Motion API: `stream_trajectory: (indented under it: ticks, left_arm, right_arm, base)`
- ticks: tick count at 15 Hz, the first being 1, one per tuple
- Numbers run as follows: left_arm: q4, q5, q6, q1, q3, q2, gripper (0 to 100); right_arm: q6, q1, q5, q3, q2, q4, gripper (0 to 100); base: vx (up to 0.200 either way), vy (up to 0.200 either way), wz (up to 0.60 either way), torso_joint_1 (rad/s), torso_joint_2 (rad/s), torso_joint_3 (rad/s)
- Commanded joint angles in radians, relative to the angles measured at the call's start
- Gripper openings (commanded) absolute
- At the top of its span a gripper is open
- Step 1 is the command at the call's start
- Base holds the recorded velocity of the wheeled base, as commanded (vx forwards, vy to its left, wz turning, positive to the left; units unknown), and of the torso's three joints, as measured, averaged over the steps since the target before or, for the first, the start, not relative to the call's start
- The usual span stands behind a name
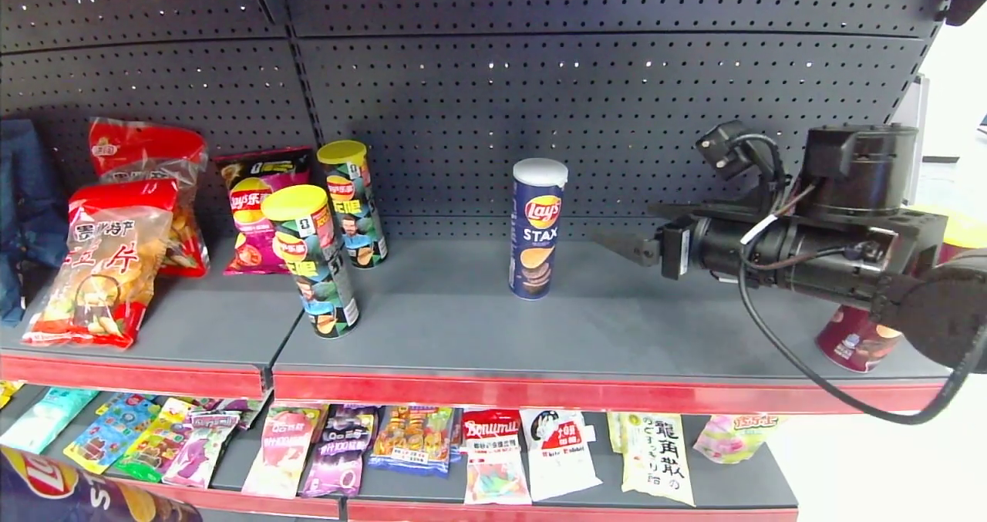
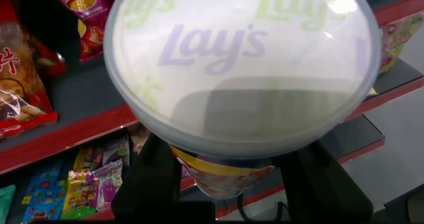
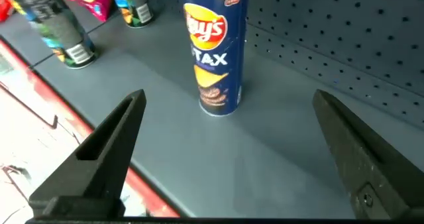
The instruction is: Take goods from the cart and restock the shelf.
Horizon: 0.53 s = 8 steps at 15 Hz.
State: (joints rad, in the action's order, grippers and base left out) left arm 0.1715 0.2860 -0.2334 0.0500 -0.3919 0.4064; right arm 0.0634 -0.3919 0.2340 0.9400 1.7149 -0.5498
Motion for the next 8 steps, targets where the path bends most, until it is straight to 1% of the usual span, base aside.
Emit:
stream_trajectory:
  ticks: [1,3,5,8]
  left_arm:
    - [0.000,-0.001,0.000,0.001,-0.001,0.005,0]
    - [0.000,-0.001,0.000,0.001,0.001,0.011,0]
    - [0.000,-0.001,-0.001,0.001,0.001,0.012,0]
    - [0.000,-0.002,-0.001,0.001,-0.001,0.014,0]
  right_arm:
    - [-0.001,-0.007,-0.001,0.068,0.101,-0.001,100]
    - [-0.001,-0.021,-0.002,0.115,0.152,-0.002,100]
    - [-0.002,-0.039,-0.016,0.166,0.203,-0.033,100]
    - [-0.007,-0.081,-0.022,0.189,0.244,-0.052,100]
  base:
    - [0.000,0.000,0.00,0.000,0.00,0.000]
    - [0.000,0.000,0.00,0.000,0.00,0.000]
    - [0.000,0.000,0.00,0.000,0.00,0.000]
    - [0.000,0.000,0.00,0.000,0.00,0.000]
